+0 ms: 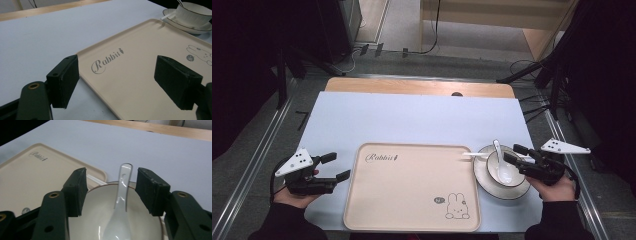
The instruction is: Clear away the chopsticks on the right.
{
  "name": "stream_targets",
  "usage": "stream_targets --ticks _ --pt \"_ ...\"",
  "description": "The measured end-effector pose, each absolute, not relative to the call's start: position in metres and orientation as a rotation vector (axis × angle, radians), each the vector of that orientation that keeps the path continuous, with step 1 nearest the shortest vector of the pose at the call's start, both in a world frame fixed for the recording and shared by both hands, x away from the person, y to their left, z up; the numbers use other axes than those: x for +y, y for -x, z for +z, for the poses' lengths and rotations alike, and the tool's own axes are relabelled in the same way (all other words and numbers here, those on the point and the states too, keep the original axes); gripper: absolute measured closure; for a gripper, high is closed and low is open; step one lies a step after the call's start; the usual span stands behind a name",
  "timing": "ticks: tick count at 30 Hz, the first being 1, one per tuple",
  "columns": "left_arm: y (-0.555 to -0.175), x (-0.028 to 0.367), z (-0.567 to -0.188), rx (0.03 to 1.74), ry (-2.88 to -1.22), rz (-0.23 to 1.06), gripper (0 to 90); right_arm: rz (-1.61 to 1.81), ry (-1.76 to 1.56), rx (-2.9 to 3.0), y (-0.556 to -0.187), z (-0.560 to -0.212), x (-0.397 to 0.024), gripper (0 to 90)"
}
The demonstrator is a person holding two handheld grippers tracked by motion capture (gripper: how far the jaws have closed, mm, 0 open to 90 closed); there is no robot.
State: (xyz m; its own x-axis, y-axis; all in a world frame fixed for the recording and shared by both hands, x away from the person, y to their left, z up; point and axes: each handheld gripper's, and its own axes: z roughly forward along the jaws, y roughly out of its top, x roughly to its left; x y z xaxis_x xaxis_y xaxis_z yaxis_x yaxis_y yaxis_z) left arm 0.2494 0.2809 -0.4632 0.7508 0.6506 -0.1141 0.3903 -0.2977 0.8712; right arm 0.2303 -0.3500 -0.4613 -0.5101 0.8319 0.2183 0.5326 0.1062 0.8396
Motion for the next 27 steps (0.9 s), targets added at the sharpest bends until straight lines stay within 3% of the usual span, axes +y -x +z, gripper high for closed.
stream_targets --ticks 5,7,8,9,15,27 --pt "-0.250 0.281 -0.463 0.795 -1.932 0.324 20.8 1.326 -1.390 2.030 -0.235 -0.464 -0.365 53.9" --pt "-0.250 0.281 -0.463 0.794 -1.929 0.323 21.0 1.311 -1.405 2.027 -0.238 -0.467 -0.372 60.6" --pt "-0.249 0.281 -0.463 0.794 -1.929 0.324 21.1 1.297 -1.424 2.029 -0.241 -0.470 -0.376 68.7" --pt "-0.249 0.281 -0.463 0.794 -1.928 0.325 21.1 1.297 -1.424 2.029 -0.241 -0.470 -0.376 68.7" --pt "-0.250 0.280 -0.463 0.796 -1.928 0.327 21.4 1.252 -1.456 2.073 -0.250 -0.479 -0.390 90.0" --pt "-0.250 0.279 -0.463 0.790 -1.935 0.328 21.7 1.145 -1.526 2.190 -0.279 -0.507 -0.395 90.0"
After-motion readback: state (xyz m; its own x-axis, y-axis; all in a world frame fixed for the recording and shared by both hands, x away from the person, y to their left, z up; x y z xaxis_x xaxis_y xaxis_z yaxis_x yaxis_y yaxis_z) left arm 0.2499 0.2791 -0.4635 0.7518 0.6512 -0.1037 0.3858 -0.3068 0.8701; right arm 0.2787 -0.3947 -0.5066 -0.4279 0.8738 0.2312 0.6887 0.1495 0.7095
